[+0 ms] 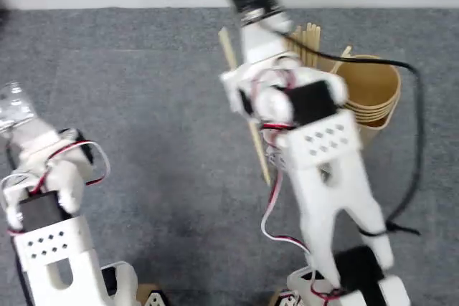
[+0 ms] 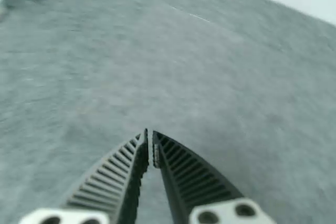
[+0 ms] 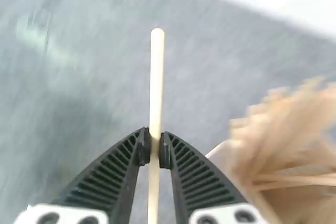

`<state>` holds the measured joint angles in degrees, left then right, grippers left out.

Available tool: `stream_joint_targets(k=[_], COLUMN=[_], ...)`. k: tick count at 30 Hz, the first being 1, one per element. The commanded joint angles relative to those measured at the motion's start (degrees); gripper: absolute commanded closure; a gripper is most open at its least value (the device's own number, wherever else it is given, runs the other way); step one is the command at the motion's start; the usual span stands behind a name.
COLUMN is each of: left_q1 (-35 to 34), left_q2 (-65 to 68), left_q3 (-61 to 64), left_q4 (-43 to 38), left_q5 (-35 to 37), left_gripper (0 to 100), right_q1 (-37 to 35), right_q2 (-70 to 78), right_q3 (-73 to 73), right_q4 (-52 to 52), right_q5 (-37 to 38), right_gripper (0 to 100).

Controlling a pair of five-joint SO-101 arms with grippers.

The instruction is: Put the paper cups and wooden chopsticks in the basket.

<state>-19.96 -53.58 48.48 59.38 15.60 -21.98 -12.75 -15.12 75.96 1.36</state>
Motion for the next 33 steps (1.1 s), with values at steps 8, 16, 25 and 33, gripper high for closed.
stream_joint_targets(k=[8,16,25,33], left_q1=[10.55,16.7,16.88,17.23], left_q2=[-10.02,-39.47,-49.14,-49.14], left_q3=[12.18,30.81,40.13,40.4], left_q4=[-10.64,-13.01,-13.01,-13.01], left_q5=[9.32,5.36,3.78,3.78], left_gripper=[99,99,99,99], right_q1=[16.22,18.15,18.15,18.07], right_q2=[-6.81,-6.55,-6.73,-7.25], right_q3=[-0.62,1.67,12.31,21.36], right_q4=[-21.85,-32.48,-38.02,-42.59], right_q5=[-1.67,-6.86,-2.37,-0.53], right_gripper=[99.2,99.2,99.2,90.8])
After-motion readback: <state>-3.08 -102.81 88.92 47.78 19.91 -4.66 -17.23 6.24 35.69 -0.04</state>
